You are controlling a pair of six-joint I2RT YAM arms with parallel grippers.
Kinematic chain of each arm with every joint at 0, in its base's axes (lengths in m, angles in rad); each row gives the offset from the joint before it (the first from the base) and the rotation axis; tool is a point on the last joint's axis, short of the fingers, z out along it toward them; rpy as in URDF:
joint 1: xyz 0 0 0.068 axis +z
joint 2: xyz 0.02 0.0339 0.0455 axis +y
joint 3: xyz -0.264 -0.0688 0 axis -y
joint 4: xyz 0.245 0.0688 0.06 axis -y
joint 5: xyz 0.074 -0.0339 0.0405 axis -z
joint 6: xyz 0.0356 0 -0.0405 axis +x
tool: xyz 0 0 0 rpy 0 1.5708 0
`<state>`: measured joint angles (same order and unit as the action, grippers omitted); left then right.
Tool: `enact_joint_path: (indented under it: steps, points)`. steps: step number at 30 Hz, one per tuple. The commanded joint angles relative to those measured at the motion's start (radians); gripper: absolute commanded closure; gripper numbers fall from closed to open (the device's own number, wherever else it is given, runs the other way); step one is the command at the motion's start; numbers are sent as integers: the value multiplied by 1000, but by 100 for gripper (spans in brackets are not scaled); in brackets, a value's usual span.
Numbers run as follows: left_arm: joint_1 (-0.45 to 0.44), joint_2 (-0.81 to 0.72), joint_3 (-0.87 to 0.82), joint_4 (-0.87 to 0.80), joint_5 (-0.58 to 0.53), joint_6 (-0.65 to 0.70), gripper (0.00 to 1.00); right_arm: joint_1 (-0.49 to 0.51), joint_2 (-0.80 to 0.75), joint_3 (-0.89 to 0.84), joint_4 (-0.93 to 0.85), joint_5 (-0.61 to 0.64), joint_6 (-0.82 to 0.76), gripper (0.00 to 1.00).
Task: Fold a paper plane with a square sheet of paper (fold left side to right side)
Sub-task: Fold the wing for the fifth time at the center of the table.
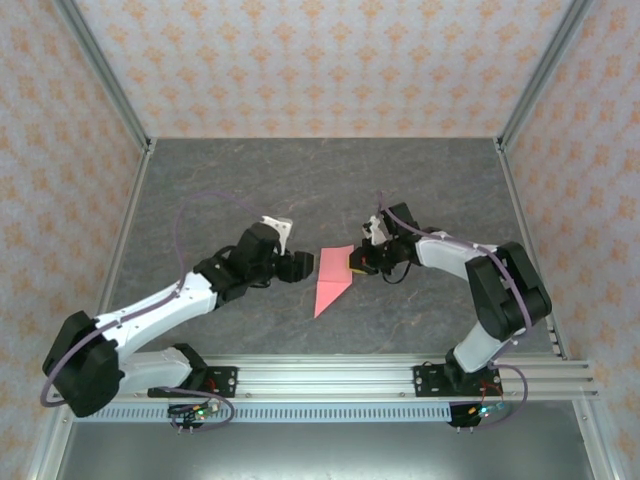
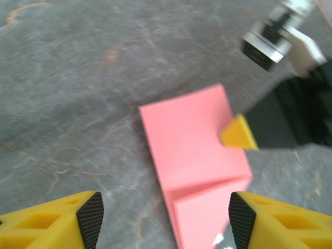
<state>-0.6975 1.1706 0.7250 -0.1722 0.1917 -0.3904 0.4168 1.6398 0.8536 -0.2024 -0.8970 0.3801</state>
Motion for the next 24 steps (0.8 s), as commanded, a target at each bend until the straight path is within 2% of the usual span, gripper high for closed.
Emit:
enact_joint_path:
  steps: [1, 4, 8, 13, 19, 24]
  points:
    - [-119, 3, -13, -86, -134, 39, 33, 2, 19, 60, -50, 33, 59, 100]
    - [-257, 85, 6, -91, -224, 24, 33, -1, 31, 85, -81, 30, 81, 100]
    - [-345, 236, 80, -111, -326, 14, 33, -1, 34, 108, -123, 33, 81, 100]
    - [-376, 396, 199, -166, -420, 21, 32, -1, 47, 107, -130, 30, 78, 100]
    - [-381, 483, 252, -189, -460, 4, 34, -1, 60, 99, -117, 24, 79, 100]
    - [-381, 527, 285, -218, -476, 0, 40, -1, 58, 99, -119, 19, 77, 100]
